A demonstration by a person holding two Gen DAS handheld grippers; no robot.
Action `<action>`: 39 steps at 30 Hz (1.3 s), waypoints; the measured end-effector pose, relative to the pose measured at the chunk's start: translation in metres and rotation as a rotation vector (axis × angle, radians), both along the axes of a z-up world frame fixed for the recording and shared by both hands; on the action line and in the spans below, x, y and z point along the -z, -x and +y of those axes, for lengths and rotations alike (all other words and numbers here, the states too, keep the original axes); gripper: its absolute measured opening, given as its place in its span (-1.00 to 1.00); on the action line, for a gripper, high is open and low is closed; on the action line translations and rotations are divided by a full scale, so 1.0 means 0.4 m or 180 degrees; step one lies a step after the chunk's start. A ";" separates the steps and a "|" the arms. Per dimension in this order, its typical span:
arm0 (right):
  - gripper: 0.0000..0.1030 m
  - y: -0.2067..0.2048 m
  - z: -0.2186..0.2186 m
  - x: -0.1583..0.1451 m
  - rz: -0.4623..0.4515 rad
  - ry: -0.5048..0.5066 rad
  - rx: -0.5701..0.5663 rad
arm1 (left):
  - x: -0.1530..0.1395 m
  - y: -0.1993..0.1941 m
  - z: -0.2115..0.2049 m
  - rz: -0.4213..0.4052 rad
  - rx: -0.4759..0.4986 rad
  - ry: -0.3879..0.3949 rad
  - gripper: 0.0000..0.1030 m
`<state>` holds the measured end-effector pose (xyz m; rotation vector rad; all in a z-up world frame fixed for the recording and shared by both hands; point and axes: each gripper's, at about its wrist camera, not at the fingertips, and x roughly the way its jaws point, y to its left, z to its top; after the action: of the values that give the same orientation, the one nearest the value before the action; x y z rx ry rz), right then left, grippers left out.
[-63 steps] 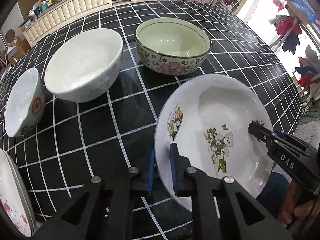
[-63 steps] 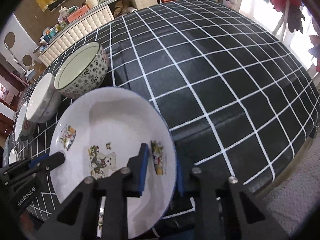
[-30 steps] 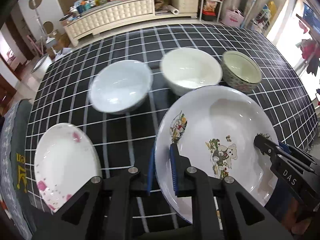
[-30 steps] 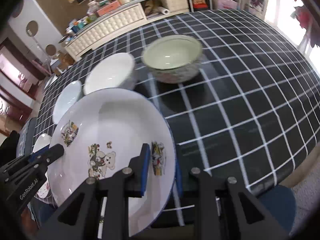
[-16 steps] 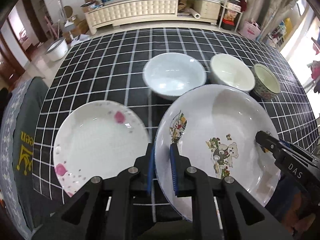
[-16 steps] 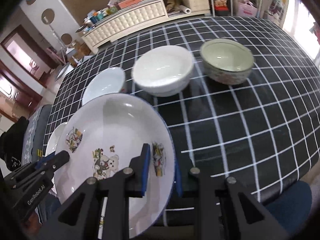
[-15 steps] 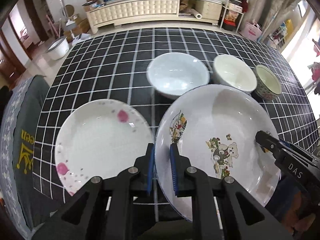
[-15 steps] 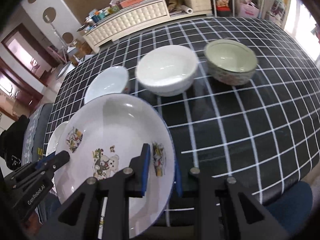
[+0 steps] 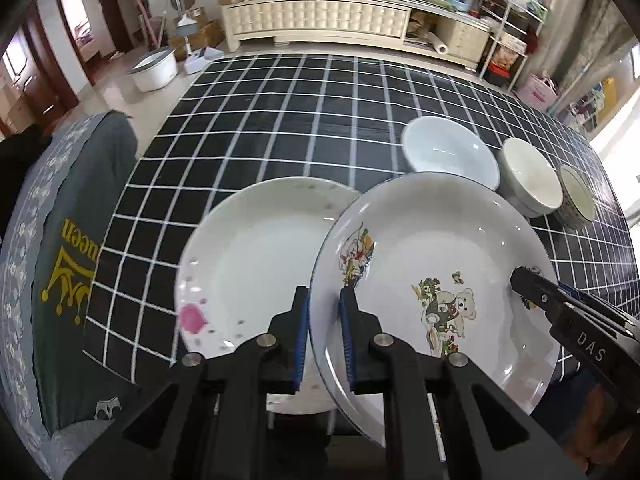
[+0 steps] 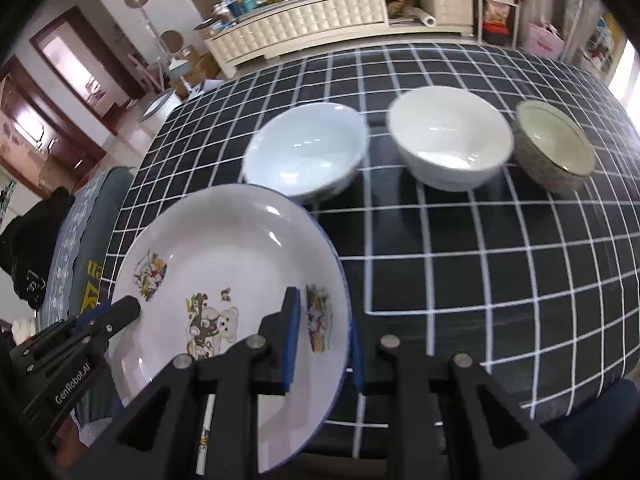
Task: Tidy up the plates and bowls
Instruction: 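Lower the bear-print plate onto the pink-petal plate with both grippers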
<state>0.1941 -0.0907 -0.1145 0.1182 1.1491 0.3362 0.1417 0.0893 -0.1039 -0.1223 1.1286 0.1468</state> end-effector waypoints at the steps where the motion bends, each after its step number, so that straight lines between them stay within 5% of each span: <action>1: -0.49 -0.002 0.012 0.002 -0.0001 0.0001 -0.0030 | 0.000 0.005 0.010 0.0002 -0.0034 0.0005 -0.74; 21: -0.49 -0.032 0.222 0.073 0.0094 0.0239 -0.0469 | 0.078 0.038 0.204 0.0130 -0.0482 0.0083 -0.74; 39: -0.49 -0.057 0.242 0.113 0.0161 0.0281 -0.0476 | 0.112 0.003 0.220 0.0139 -0.0486 0.0124 -0.74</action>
<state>0.2170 0.0062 -0.1597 -0.0373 1.2241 0.4161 0.1405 0.1772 -0.1488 -0.2412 1.1659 0.2647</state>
